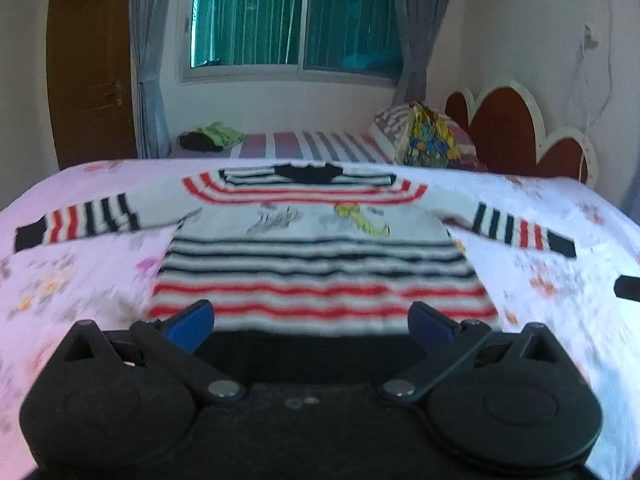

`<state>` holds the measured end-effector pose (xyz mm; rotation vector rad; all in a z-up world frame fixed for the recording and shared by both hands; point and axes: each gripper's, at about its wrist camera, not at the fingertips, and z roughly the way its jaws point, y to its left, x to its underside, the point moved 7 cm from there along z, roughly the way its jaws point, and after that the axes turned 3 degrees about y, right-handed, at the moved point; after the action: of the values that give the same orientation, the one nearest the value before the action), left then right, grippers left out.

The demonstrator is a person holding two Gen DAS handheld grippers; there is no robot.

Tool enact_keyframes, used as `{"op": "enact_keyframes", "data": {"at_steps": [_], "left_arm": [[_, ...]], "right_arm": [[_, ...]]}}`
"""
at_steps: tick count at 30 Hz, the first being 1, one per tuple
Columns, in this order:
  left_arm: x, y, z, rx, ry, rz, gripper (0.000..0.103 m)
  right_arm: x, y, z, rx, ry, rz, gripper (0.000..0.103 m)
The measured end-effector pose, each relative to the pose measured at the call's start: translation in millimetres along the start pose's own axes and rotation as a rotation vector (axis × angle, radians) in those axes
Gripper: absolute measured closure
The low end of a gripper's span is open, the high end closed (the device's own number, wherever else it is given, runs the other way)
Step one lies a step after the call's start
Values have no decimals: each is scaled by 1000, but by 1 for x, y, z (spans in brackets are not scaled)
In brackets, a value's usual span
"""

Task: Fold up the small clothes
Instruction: 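Grasp the black sleeve cuff with the right gripper while the left tool approaches the sweater body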

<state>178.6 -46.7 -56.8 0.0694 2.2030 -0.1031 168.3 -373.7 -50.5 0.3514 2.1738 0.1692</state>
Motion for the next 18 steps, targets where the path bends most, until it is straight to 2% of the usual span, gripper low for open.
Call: {"op": "enact_keyframes", "data": {"at_steps": [2,5,7,9,10,13,16,18], "left_arm": [[-13,-3,23,31,0,-18,1],[-27,-7,65,17,57,-25,1],[-36,-7,92,-27,83,-15,1],[-46,-5,117,-81,99,-21,1],[-52,-3,130,-100,96,-29,1],[-69,-2,158,-138,71,-42,1],[-84,-5,182,-159,61,-50,1],[-89,-7,198,-176,81,-44,1]], "right_arm": [[-19,-20,28,34,-4,26,28],[-46,-56,74,55,0,114,29],[-64,-84,107,74,-21,157,29],[-77,-112,140,99,-13,215,61],[-82,-130,159,106,-5,264,66],[-90,-177,201,130,4,390,67],[-85,-208,230,125,29,493,57],[-80,-222,238,126,36,543,56]]}}
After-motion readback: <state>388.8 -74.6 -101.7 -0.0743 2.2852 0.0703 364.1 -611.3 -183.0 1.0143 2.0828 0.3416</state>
